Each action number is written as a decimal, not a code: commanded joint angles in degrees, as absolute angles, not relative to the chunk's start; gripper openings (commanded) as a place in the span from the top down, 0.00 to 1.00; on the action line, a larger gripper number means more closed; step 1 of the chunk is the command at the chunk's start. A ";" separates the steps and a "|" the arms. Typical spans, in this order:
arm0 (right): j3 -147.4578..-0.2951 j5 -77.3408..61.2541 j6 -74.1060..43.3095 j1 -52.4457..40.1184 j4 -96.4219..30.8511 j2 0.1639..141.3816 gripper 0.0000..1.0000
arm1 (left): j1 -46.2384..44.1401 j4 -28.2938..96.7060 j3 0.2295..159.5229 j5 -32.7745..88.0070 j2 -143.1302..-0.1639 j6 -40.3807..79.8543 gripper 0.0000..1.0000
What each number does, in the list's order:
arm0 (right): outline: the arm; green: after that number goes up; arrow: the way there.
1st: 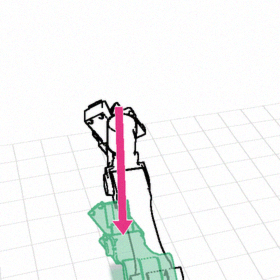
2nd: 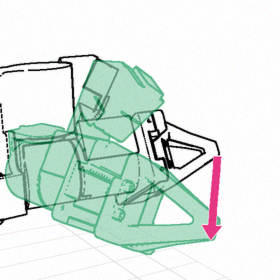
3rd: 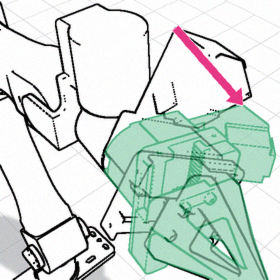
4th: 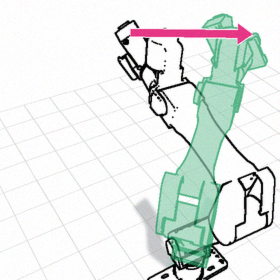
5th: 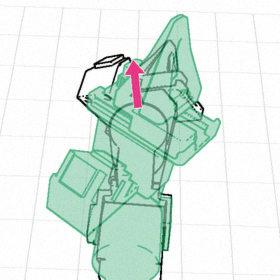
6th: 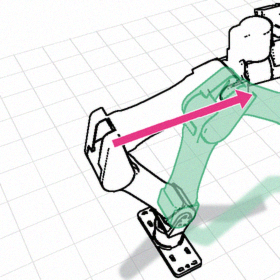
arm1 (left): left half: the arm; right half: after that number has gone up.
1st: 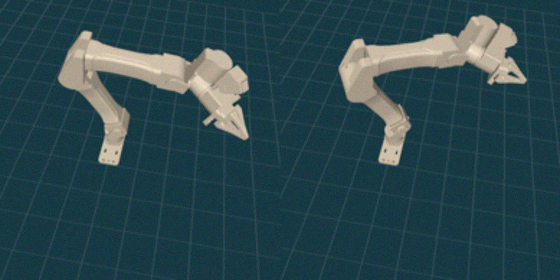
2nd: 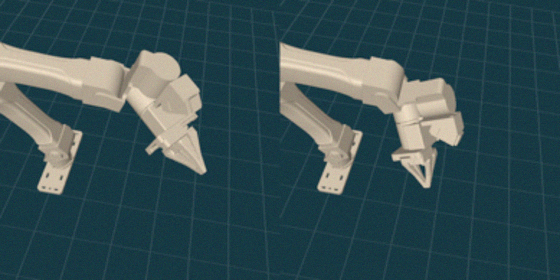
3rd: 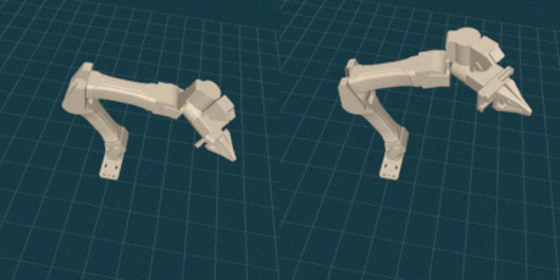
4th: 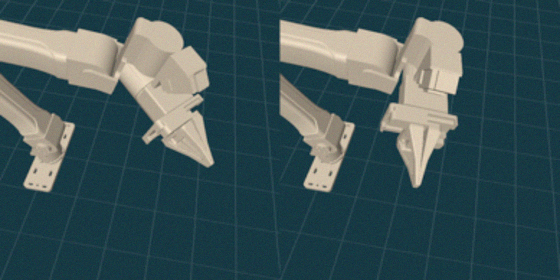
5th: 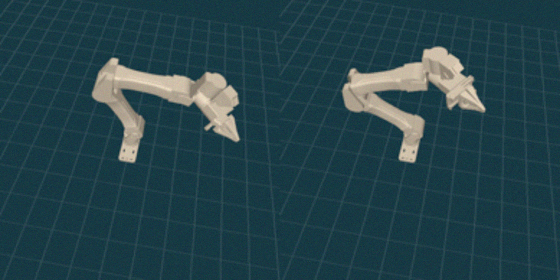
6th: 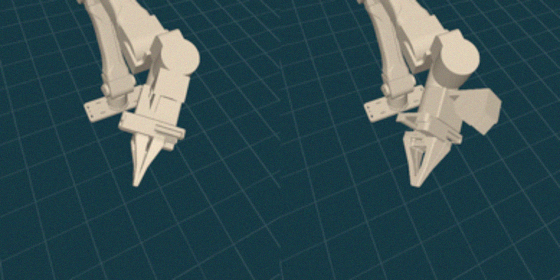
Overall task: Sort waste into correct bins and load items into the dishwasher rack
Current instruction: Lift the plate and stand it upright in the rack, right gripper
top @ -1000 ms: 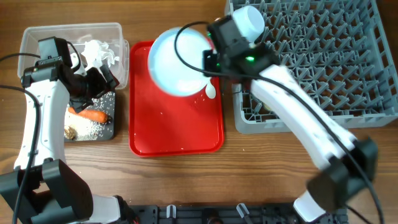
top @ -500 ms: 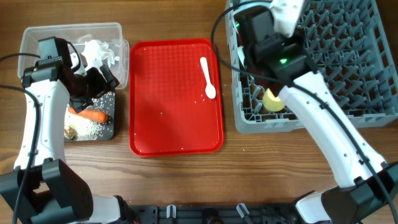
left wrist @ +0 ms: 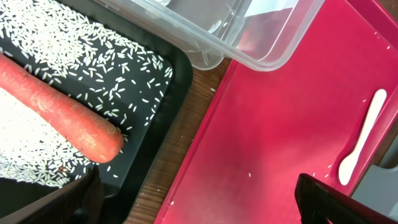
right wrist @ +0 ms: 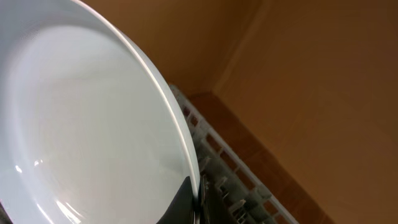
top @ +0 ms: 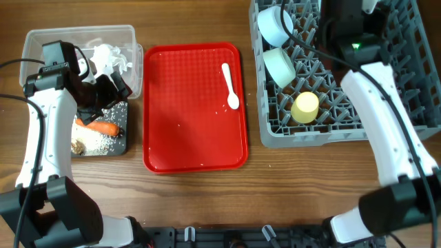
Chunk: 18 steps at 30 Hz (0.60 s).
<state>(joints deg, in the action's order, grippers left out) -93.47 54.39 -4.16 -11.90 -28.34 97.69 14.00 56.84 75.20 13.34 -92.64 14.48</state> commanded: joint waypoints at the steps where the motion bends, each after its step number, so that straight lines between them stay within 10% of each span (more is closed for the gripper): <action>1: -93.25 51.31 -0.38 -12.03 -27.75 103.68 0.96 | 14.11 56.86 76.14 13.43 -92.38 14.59 0.00; 15: -93.25 51.13 0.08 -12.03 -26.98 115.33 0.94 | 14.11 56.86 76.14 13.43 -92.38 14.59 0.00; 18: -93.27 50.02 -0.82 -12.05 -28.08 115.28 0.00 | 14.11 56.86 76.14 13.43 -92.38 14.59 0.00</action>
<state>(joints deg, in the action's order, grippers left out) -93.47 51.13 -0.30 -11.94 -27.07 114.45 14.00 56.82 75.20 13.34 -92.64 14.48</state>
